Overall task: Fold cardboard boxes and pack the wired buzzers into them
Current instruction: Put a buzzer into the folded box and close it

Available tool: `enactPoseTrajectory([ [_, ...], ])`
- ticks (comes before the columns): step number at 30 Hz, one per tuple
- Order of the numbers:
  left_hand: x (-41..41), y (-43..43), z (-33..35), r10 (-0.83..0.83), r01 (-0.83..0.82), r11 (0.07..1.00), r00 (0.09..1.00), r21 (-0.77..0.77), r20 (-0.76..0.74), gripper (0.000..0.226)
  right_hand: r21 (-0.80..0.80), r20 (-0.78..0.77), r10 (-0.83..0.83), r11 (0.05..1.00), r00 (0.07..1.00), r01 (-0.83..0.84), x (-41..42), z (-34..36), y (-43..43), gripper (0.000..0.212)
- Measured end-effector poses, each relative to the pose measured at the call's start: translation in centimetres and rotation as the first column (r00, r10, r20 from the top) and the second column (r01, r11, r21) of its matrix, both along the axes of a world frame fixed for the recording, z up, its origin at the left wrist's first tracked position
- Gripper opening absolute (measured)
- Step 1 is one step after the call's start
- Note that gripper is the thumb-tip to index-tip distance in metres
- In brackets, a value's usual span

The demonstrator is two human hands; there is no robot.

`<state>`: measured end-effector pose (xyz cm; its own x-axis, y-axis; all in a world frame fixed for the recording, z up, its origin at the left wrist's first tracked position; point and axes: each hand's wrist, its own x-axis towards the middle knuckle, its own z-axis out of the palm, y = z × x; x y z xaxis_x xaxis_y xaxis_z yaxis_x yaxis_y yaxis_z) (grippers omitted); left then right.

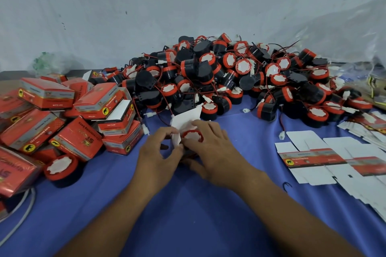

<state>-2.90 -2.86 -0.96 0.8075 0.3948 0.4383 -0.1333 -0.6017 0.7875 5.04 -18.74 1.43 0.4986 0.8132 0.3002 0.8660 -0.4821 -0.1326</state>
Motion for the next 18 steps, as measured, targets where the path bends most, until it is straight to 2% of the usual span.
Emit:
enactPoseTrajectory([
  [3,0.2,0.5,-0.4,0.007,-0.007,0.998,1.000,0.069,0.001,0.031,0.021,0.010,-0.038,0.999,0.999,0.038,0.1,-0.2,0.2,0.038],
  [7,0.8,0.8,-0.7,0.005,0.000,0.987,1.000,0.159,-0.029,0.028,0.100,-0.119,0.036,0.995,0.992,-0.024,1.0,-0.7,-0.3,0.027],
  [9,1.2,0.7,-0.7,0.026,-0.019,0.987,0.999,0.162,-0.040,0.021,0.246,-0.255,0.045,0.969,0.966,0.020,1.5,-1.1,-0.5,0.021],
  [10,1.4,0.6,-0.7,0.034,-0.027,0.987,0.999,0.156,-0.041,0.017,0.363,-0.339,0.023,0.925,0.940,0.108,1.7,-1.1,-0.5,0.020],
  [12,1.7,0.5,-0.5,0.030,-0.024,0.996,0.997,0.082,-0.071,0.013,0.532,-0.528,-0.047,0.760,0.848,0.373,2.4,-1.1,-0.3,0.024],
  [14,1.9,0.5,-0.3,0.008,-0.014,0.999,0.993,-0.051,-0.114,0.021,0.521,-0.730,-0.018,0.632,0.684,0.574,3.1,-1.0,0.0,0.029],
  [15,2.0,0.5,-0.3,-0.004,-0.011,0.993,0.992,-0.116,-0.125,0.024,0.500,-0.789,0.030,0.613,0.614,0.612,3.1,-1.2,0.2,0.026],
  [16,2.1,0.5,-0.2,-0.012,-0.010,0.985,0.992,-0.174,-0.126,0.025,0.493,-0.802,0.051,0.620,0.595,0.611,3.1,-1.3,0.2,0.018],
  [17,2.1,0.5,-0.2,-0.020,-0.008,0.974,0.992,-0.225,-0.123,0.026,0.501,-0.788,0.054,0.636,0.614,0.587,2.9,-1.3,0.3,0.019],
  [18,2.2,0.6,-0.2,-0.028,-0.005,0.962,0.993,-0.275,-0.116,0.026,0.526,-0.771,0.086,0.646,0.631,0.554,2.6,-1.4,0.3,0.031],
])
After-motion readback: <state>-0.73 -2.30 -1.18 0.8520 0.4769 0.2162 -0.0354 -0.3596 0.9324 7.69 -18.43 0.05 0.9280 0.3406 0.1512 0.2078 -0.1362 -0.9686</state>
